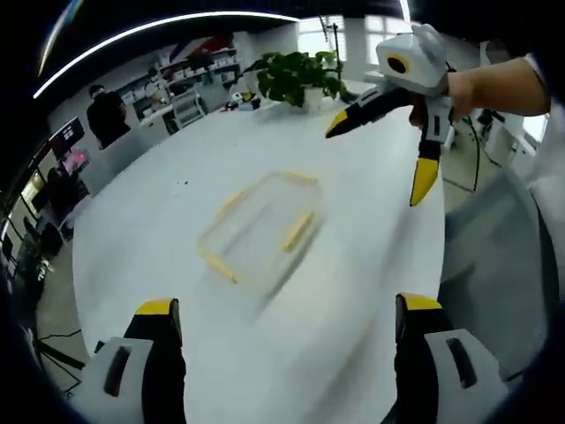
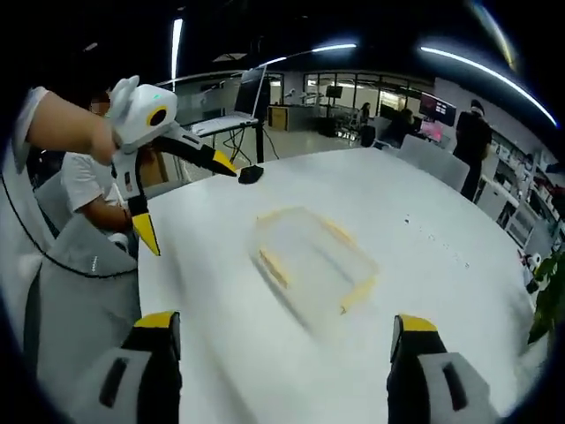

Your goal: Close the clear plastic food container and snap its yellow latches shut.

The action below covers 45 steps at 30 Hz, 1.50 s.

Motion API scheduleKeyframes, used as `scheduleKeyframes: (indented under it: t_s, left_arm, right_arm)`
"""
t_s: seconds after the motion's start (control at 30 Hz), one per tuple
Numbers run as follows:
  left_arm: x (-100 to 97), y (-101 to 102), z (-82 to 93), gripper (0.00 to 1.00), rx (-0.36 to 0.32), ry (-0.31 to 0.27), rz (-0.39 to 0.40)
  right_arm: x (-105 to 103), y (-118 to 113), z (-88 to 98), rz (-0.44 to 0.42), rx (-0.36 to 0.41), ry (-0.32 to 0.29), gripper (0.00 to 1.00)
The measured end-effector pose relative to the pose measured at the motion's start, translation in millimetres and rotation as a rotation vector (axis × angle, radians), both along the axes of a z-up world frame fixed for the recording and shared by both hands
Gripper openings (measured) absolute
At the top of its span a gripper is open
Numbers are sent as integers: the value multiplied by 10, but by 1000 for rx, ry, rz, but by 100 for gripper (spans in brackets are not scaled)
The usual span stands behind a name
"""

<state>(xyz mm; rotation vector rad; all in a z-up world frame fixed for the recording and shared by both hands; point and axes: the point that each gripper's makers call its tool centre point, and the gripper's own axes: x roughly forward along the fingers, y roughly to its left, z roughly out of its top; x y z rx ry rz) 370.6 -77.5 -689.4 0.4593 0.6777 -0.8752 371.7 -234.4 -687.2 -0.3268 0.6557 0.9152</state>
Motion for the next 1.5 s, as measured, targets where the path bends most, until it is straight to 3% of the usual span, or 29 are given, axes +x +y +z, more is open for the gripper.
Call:
scheduleKeyframes:
  t_s: [0.23,0.57,0.8,1.17,1.5]
  left_arm:
    - [-220,57,34,98,-52,-1,36]
    - [-483,301,90,98,-102,-31,127]
    - [-683,381,122,99,-120,-38,152]
    - [-1251,510,24,99,-126,25,174]
    - [-1347,601,104,99,-150,13,230]
  right_arm:
    - [-170,-100,58,-45,30,-24,99]
    - [-469,-298,6,-126,64,-18,99]
    - [-635,-433,106,-173,84,-40,99]
    - [-1028,-470,218,-221,138,-55,99]
    - [-1235,-594,244,-241,130,-58,99]
